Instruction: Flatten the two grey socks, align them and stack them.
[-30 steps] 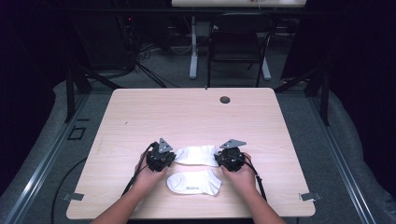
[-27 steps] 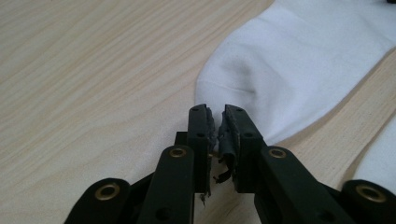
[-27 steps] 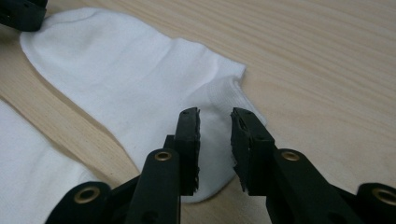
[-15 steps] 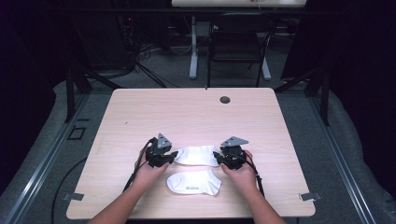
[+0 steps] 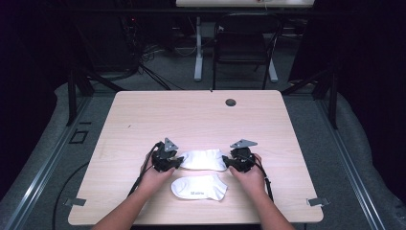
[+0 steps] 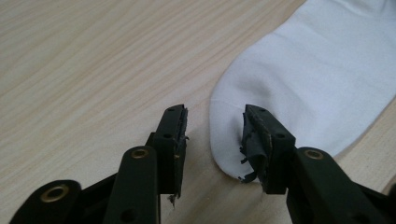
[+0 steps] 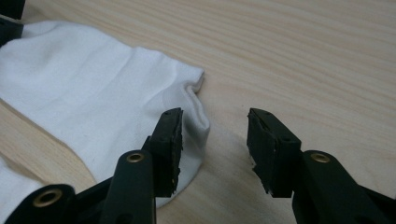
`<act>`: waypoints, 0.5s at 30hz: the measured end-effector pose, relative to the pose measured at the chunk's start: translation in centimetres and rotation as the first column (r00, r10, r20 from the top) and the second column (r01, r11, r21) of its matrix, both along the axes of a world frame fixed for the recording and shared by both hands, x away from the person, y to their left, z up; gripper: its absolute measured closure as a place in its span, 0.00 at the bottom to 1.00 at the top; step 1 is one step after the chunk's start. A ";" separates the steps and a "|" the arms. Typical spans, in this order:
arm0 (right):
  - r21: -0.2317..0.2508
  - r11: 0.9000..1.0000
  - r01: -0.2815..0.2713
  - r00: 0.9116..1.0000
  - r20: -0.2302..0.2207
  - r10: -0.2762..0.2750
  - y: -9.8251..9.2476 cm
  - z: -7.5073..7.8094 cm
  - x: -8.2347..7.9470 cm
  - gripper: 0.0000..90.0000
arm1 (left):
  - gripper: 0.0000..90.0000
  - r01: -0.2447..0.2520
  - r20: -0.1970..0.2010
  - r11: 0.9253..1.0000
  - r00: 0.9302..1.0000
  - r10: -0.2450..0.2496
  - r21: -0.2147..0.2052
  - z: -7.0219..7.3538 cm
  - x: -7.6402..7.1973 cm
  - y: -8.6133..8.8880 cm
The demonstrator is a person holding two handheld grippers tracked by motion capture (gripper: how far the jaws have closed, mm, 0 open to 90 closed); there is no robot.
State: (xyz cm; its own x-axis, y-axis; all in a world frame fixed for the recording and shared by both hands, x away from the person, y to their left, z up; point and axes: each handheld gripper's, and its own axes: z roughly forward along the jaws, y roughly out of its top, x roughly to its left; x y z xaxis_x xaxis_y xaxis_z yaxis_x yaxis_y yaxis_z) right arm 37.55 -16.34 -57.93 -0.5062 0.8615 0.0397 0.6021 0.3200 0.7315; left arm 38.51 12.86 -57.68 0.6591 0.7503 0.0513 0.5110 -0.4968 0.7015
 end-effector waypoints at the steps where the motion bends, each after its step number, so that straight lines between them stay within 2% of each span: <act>1: -0.009 1.000 -0.003 1.000 -0.005 0.003 0.0 -0.1 0.0 0.65 | 0.70 0.003 -0.002 1.000 1.000 -0.003 -0.007 0.0 0.0 0.0; 8: 0.007 0.999 -0.042 0.999 -0.026 0.042 0.4 -0.1 -0.2 0.87 | 0.84 0.030 -0.013 0.999 0.999 -0.031 -0.028 -0.1 -0.1 0.0; 12: 0.025 0.998 -0.051 0.998 -0.033 0.052 0.4 -0.1 -0.2 0.93 | 0.89 0.037 -0.019 0.999 0.999 -0.038 -0.038 -0.2 -0.2 0.0; 15: 0.012 0.998 -0.055 0.998 -0.022 0.055 0.6 -0.1 -0.3 0.95 | 0.94 0.039 -0.017 0.998 0.999 -0.040 -0.044 -0.2 -0.3 -0.1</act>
